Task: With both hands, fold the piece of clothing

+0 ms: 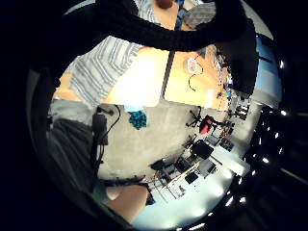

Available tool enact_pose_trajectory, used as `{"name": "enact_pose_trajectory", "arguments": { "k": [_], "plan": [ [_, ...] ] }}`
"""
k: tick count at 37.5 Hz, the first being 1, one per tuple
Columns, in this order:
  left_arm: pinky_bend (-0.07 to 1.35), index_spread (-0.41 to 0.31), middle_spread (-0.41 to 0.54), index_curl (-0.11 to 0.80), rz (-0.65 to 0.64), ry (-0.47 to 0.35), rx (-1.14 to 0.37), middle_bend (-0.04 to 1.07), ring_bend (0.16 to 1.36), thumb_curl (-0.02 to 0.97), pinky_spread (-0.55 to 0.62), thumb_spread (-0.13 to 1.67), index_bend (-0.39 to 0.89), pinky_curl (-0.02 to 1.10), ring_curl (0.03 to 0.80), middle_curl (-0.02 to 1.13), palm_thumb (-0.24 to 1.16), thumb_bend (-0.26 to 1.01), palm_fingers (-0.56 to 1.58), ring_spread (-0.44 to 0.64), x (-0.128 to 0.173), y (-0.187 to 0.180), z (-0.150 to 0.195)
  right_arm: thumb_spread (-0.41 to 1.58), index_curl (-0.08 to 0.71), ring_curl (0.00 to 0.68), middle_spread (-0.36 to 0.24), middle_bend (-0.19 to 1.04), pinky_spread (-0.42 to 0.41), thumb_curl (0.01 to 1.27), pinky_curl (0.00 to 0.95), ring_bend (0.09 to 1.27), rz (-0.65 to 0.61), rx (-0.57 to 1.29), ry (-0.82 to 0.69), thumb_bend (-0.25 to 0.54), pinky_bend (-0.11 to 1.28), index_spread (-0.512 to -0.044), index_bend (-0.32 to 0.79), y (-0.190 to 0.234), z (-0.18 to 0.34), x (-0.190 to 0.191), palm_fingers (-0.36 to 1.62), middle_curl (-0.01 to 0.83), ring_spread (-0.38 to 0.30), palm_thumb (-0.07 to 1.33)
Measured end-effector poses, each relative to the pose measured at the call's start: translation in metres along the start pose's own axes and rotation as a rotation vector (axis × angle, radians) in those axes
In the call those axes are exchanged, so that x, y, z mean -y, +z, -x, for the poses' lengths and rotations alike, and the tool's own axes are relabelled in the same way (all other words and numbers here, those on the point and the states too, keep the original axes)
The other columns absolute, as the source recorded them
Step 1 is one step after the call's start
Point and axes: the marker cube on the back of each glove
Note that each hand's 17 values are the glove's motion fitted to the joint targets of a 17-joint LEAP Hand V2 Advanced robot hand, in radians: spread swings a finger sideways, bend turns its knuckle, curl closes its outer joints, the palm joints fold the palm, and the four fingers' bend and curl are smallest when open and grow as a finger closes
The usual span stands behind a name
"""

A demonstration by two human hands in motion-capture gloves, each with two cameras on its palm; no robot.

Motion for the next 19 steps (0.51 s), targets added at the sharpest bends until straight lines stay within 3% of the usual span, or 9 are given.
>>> {"name": "enact_pose_trajectory", "arguments": {
  "k": [8, 13, 19],
  "plan": [
    [0.82, -0.031, 0.344, 0.056, 0.127, 0.062, -0.032, 0.16, 0.77, 0.220, 0.38, 0.99, 0.04, 0.39, 0.301, 0.18, 0.15, -0.03, -0.15, 0.41, 0.023, 0.050, -0.015, 1.06, 0.167, 0.273, -0.012, 0.18, 0.278, 0.26, 0.374, 0.42, 0.082, -0.002, -0.011, -0.014, 0.76, -0.392, 0.10, 0.044, -0.003, 0.019, 0.13, 0.272, 0.163, 0.60],
    [0.81, -0.054, 0.347, 0.091, 0.224, 0.072, -0.043, 0.15, 0.74, 0.242, 0.38, 1.01, 0.13, 0.38, 0.294, 0.18, 0.23, 0.00, -0.08, 0.41, 0.043, 0.096, -0.022, 1.04, 0.160, 0.282, -0.014, 0.20, 0.277, 0.28, 0.373, 0.45, 0.190, -0.021, -0.035, -0.014, 0.77, -0.393, 0.10, 0.098, -0.005, 0.031, 0.16, 0.285, 0.162, 0.62],
    [0.79, -0.064, 0.312, 0.131, 0.272, 0.080, -0.057, 0.18, 0.72, 0.261, 0.35, 1.04, 0.15, 0.37, 0.286, 0.20, 0.33, 0.02, 0.01, 0.38, 0.054, 0.126, -0.023, 1.03, 0.152, 0.295, -0.014, 0.20, 0.274, 0.29, 0.372, 0.49, 0.281, -0.032, -0.045, -0.016, 0.78, -0.391, 0.09, 0.152, -0.006, 0.041, 0.19, 0.301, 0.151, 0.65]
  ]
}}
